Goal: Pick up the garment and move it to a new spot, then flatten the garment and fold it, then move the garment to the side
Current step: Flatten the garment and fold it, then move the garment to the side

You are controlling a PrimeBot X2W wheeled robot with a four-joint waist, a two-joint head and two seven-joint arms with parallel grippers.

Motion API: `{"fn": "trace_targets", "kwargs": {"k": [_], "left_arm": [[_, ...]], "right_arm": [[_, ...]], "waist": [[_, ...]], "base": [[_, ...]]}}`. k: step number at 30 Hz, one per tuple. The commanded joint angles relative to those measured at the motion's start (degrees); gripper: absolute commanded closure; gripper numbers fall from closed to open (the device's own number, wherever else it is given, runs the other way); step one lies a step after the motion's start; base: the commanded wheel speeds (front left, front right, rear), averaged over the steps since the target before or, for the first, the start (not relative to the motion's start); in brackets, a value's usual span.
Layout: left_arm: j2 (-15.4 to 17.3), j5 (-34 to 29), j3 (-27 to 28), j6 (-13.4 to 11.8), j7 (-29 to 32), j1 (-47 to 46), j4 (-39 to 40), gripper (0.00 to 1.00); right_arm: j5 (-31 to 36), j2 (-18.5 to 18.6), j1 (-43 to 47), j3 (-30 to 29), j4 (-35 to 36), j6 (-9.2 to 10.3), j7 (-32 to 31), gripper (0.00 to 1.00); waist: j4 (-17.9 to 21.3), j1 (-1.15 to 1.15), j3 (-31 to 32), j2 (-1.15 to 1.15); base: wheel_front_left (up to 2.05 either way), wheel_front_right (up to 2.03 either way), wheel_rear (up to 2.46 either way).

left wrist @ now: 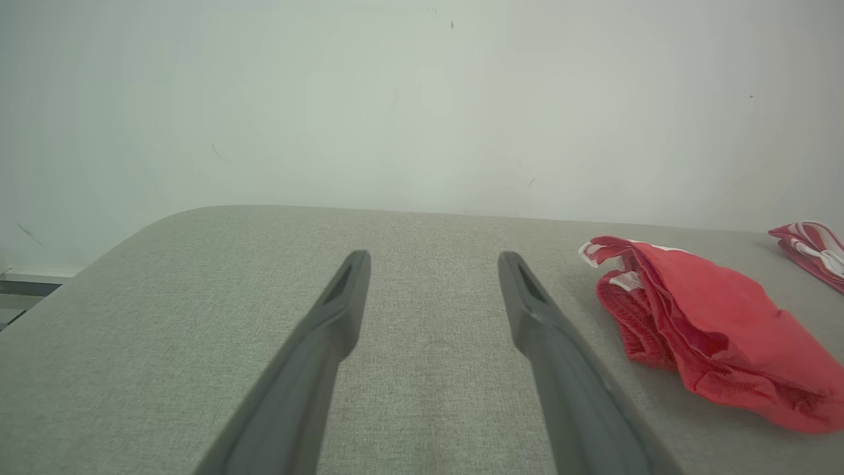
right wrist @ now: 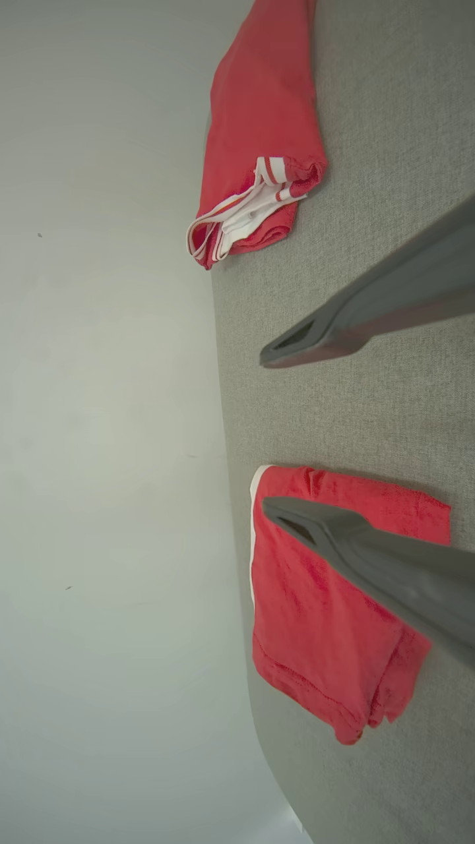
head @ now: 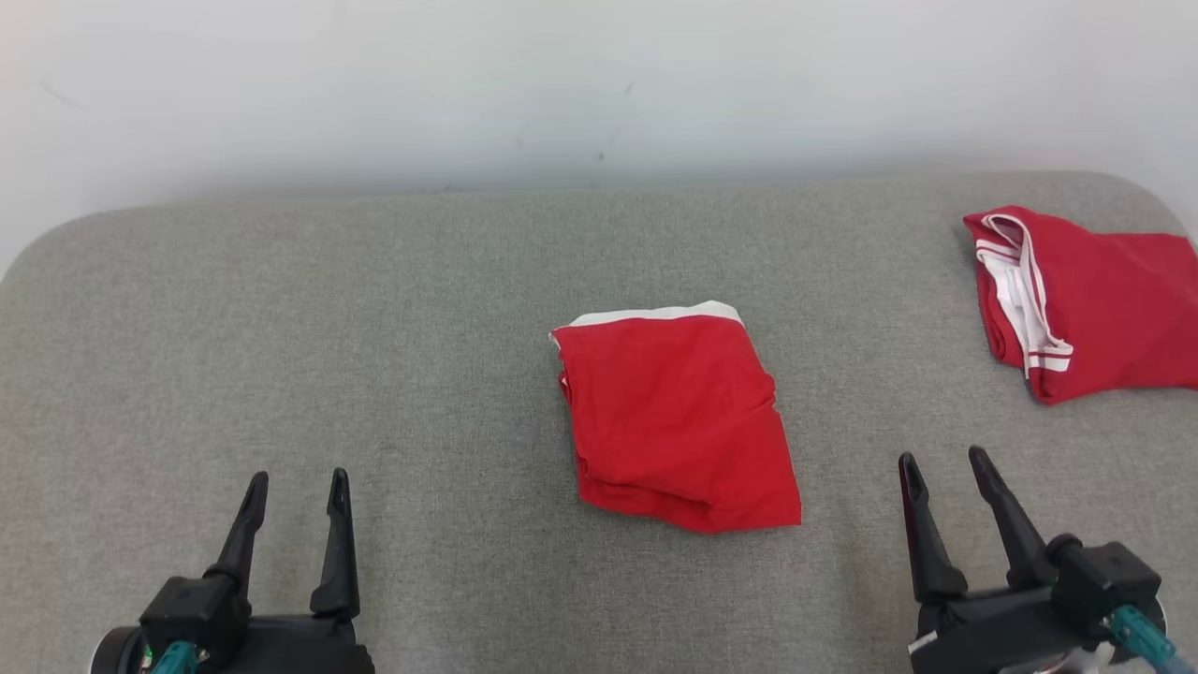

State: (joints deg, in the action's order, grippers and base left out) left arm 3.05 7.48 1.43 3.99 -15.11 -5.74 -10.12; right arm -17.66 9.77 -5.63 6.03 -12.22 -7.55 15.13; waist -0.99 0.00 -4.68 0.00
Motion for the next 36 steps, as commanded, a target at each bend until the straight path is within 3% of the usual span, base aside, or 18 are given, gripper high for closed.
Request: {"fn": "trace_targets", "kwargs": {"k": [1,13,36], "left_arm": [[0.3,-0.6,0.1,0.0,0.0,1.2,-0.2,0.00],[0.7,-2.1,0.4,-0.4,0.0,5.6,1.4,0.00],[0.6,-1.8,0.1,-1.1,0.0,6.4,1.7,0.00]], "right_arm": [[0.8,-0.4,1.5,-0.3,0.5,0.16,0.0,0.00],[3.4,-1.7,7.1,-0.8,1.5,0.15,0.0,0.00],[3.9,-1.4,6.2,0.4,-0.5,0.15,-0.3,0.00]], "waist": [[0.3,0.00,0.9,0.00],[0.2,0.00,3.2,0.00],[0.6,0.00,3.2,0.00]], "base": [[0.00,0.00,0.00],[0.00,0.00,0.00],[0.00,0.00,0.00]]}}
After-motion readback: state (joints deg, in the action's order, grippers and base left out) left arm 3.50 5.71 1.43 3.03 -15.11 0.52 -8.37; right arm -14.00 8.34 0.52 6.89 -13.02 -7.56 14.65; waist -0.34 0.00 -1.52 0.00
